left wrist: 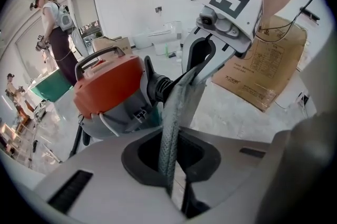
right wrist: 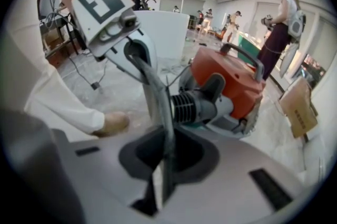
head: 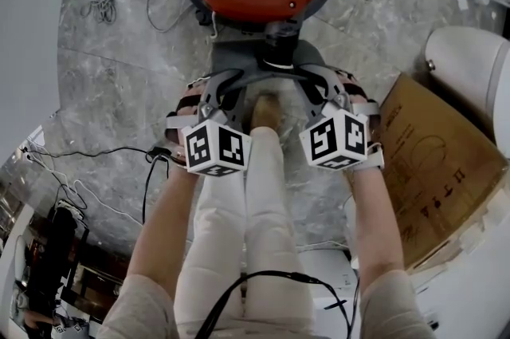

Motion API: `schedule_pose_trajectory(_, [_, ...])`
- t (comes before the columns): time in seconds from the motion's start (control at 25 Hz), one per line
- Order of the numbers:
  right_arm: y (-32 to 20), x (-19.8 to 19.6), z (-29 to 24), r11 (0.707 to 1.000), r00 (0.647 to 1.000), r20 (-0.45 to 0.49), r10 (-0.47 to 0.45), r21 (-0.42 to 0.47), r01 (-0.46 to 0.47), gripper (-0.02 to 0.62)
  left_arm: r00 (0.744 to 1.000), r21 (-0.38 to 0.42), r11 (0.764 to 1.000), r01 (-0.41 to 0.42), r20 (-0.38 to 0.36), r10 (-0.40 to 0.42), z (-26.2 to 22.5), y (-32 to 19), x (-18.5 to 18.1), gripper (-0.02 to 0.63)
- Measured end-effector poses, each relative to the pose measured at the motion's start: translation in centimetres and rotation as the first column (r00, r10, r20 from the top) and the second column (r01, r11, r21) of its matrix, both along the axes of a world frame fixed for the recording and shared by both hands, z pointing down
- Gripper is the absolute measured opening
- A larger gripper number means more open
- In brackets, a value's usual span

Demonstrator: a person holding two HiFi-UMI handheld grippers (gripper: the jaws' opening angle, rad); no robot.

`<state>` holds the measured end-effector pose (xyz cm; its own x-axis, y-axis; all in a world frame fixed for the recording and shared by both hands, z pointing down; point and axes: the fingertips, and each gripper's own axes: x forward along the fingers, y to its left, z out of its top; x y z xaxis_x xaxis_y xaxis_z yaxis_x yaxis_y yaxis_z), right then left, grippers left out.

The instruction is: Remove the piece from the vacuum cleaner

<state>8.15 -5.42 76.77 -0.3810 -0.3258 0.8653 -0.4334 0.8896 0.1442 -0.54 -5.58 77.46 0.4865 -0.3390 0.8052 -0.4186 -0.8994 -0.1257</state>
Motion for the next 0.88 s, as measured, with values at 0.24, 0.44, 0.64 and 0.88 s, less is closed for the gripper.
schedule_pose_trajectory(0.24, [0.7,-0.2,0.0,1.0,1.0,-0.003,0.011,-0.008,-0.011,0.04,1.0,-0.018,1.0,0.003,0.002,-0.003,0.1,0.2,-0.2,0.034])
schedule_pose_trajectory(0.44, [1.0,-0.3,-0.1,1.0,1.0,-0.005,0.014,0.007,-0.014,0.038,1.0,-0.007,1.0,-0.015,0.007,0.015,0.0,0.8,-0.4,0.032])
schedule_pose_trajectory(0.64, [1.0,-0.3,-0.1,1.0,1.0,-0.012,0.026,0.01,-0.026,0.038,1.0,-0.017,1.0,0.006,-0.002,-0.006,0.1,0.7,-0.4,0.032])
schedule_pose_trajectory(0.88, [1.3,-0.5,-0.3,0.999,0.999,-0.023,0.041,0.01,-0.041,0.038,1.0,-0.021,1.0,0.009,-0.006,-0.009,0.3,0.8,-0.4,0.032])
